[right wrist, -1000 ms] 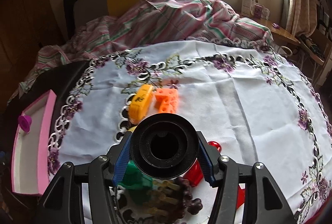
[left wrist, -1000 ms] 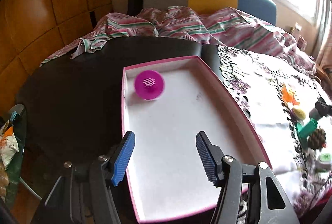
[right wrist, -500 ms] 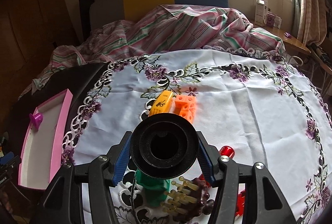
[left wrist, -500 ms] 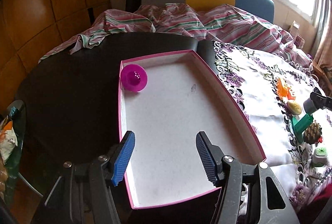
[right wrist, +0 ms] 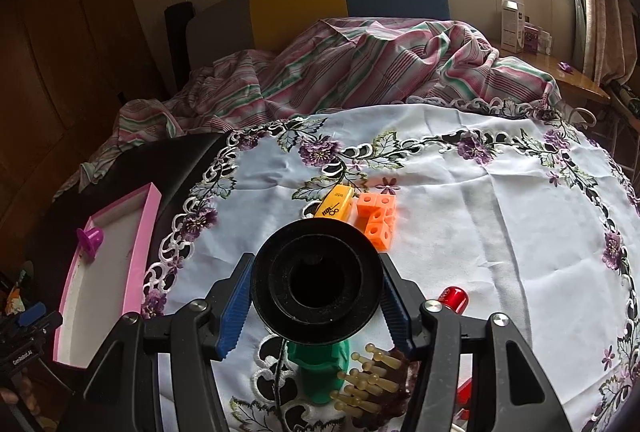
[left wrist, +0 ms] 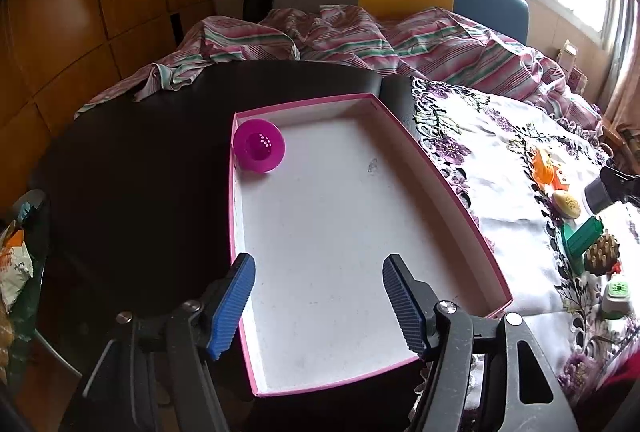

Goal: Organize rigid objects
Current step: 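Carry the black canister toward the tray with the right tool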

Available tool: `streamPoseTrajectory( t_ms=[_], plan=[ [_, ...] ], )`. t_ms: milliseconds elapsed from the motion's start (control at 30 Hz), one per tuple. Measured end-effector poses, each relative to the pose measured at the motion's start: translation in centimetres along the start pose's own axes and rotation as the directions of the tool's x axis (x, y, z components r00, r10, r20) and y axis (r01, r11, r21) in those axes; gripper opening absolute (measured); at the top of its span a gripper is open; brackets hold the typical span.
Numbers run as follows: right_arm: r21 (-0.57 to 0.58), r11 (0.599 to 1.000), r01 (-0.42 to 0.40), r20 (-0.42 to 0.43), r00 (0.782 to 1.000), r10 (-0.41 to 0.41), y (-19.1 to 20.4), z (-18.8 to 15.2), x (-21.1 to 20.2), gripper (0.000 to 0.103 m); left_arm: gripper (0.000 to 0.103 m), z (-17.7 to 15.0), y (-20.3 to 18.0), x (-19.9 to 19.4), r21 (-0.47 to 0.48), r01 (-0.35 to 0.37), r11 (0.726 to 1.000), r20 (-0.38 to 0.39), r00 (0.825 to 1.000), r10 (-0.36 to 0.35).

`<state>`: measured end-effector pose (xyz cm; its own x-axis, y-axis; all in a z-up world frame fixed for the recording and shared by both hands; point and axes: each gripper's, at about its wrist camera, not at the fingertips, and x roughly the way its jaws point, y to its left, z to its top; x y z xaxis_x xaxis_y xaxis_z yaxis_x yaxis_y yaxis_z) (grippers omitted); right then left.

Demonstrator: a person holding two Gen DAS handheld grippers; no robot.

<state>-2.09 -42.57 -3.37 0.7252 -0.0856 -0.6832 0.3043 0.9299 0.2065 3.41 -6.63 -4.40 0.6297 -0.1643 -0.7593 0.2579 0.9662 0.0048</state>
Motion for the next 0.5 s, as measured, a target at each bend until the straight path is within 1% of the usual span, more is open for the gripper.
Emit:
streamPoseTrajectory(
  t_ms=[333, 433, 500],
  plan=[
    [0.006, 1.000, 0.016, -0.042, 0.999, -0.015, 0.3, -0.2, 0.8, 0.059, 0.068, -0.1, 0.5, -0.8, -0.012, 0.010, 1.000, 0.019, 1.000, -0.010],
    [0.031, 1.000, -0.003, -0.017, 1.000, 0.003, 0.8, 0.2, -0.1, 0.059, 0.068, -0.1, 0.7, -1.0, -0.010, 0.010, 1.000, 0.026, 1.000, -0.010],
    [0.039, 0.999, -0.033, -0.007, 0.999, 0.033, 1.6, 0.4, -0.4, 0.059, 0.068, -0.1, 0.8, -1.1, -0.011, 0.008, 1.000, 0.029, 1.000, -0.008]
  ],
)
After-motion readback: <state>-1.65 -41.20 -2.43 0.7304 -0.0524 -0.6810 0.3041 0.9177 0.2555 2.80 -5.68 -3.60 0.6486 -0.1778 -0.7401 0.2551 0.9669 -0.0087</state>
